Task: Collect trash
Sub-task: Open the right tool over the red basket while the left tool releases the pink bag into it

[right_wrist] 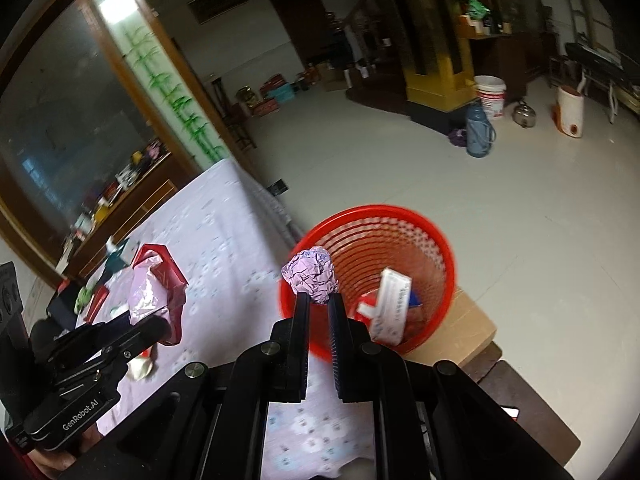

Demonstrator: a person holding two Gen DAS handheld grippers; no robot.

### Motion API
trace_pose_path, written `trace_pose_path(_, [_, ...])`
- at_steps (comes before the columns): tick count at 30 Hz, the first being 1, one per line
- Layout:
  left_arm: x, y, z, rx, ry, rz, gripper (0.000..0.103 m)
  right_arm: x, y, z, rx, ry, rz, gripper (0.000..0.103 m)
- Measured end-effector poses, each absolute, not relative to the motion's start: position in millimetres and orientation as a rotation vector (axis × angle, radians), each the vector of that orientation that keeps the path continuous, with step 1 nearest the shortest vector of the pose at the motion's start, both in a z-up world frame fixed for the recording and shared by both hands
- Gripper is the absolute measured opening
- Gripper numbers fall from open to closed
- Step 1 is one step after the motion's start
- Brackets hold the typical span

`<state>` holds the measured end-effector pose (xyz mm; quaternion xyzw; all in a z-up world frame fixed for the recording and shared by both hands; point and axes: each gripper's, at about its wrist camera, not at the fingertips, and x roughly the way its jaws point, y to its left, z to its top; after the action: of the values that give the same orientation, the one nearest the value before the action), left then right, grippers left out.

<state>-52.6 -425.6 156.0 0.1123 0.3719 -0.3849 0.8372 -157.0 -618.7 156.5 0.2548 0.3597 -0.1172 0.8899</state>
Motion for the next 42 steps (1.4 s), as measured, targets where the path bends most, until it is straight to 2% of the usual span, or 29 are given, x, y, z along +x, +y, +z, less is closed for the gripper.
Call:
trace_pose_path(19, [-16, -514, 128, 0.223, 0.891, -0.857, 0.029, -110, -677, 137, 0.578, 0.798, -0.232, 0.012])
trace_pose_path(21, [-15, -520, 127, 0.227, 0.888, -0.845, 0.035, -102, -680, 134, 0.562, 0.811, -0.247, 0.013])
trace_pose_path(22, [-15, -522, 126, 0.227, 0.891, -0.836, 0.038, -98, -683, 131, 0.565, 0.822, -0.249, 0.020])
trace_pose_path(23, [-14, -523, 126, 0.226, 0.890, -0.830, 0.040, -98, -686, 130, 0.573, 0.819, -0.250, 0.022])
trace_pose_path(42, [-34, -466, 148, 0.256, 0.820, -0.753, 0.045, -104, -646, 143, 0.570, 0.809, -0.221, 0.023])
